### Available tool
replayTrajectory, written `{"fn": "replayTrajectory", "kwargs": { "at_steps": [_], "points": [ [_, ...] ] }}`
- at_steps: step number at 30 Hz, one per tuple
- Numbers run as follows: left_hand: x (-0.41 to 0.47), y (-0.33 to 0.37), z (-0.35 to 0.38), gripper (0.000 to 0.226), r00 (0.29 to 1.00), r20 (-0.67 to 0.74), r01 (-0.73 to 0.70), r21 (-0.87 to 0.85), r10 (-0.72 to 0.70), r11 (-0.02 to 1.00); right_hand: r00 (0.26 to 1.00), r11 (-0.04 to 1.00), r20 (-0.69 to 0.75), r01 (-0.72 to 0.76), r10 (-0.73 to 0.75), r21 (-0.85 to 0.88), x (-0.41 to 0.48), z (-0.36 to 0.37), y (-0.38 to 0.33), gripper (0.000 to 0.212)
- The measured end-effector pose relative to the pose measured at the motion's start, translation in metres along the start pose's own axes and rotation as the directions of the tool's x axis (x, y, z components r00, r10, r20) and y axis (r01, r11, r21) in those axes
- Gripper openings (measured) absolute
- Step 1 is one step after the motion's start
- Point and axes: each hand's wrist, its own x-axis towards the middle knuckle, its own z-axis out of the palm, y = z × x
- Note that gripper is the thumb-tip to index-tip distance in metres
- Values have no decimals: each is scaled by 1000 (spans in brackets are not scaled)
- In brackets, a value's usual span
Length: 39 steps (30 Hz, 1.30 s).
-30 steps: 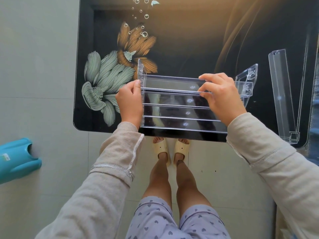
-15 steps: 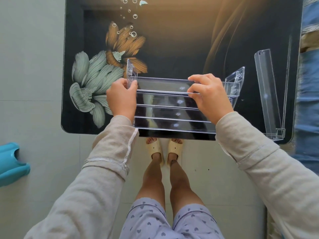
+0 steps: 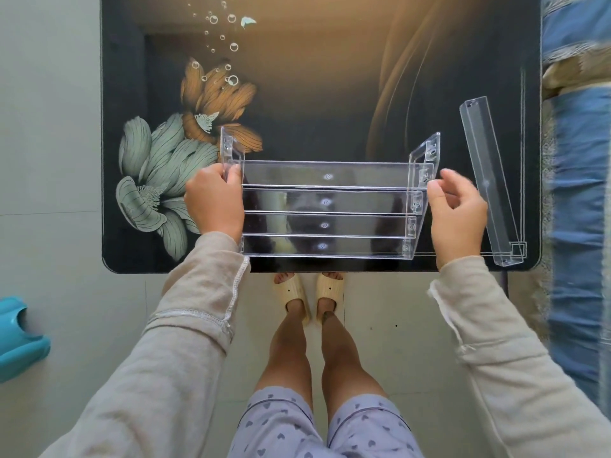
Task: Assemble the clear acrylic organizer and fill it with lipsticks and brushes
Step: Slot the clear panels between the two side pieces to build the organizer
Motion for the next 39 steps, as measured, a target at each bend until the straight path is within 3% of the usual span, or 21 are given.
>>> {"fn": "replayTrajectory", "kwargs": {
  "at_steps": [4, 11, 21, 28, 34, 39],
  "points": [
    [-1, 0, 1, 33, 1000, -15, 9, -2, -9, 1000, 1000, 1000, 22, -18, 19, -17, 6, -1, -2, 28],
    [-5, -7, 2, 42, 1000, 17, -25, -94, 26, 995, 990, 976, -61, 111, -124, -190, 10, 4, -1, 25],
    [-11, -9, 6, 40, 999, -26, -34, -49, 33, 998, 975, 986, -168, 130, -147, -106, 14, 10, -5, 24],
    [-12, -8, 8, 38, 998, -54, -42, -27, 41, 999, 961, 955, -151, 196, -232, -222, 11, 12, -8, 24],
    [-11, -9, 7, 38, 997, -59, -53, -29, 51, 998, 980, 983, -123, 140, -155, -119, 16, 10, -8, 17],
    [-11, -8, 7, 38, 998, -54, -46, -29, 45, 999, 972, 945, -75, 198, -224, -261, 18, 7, -9, 18]
  ]
}}
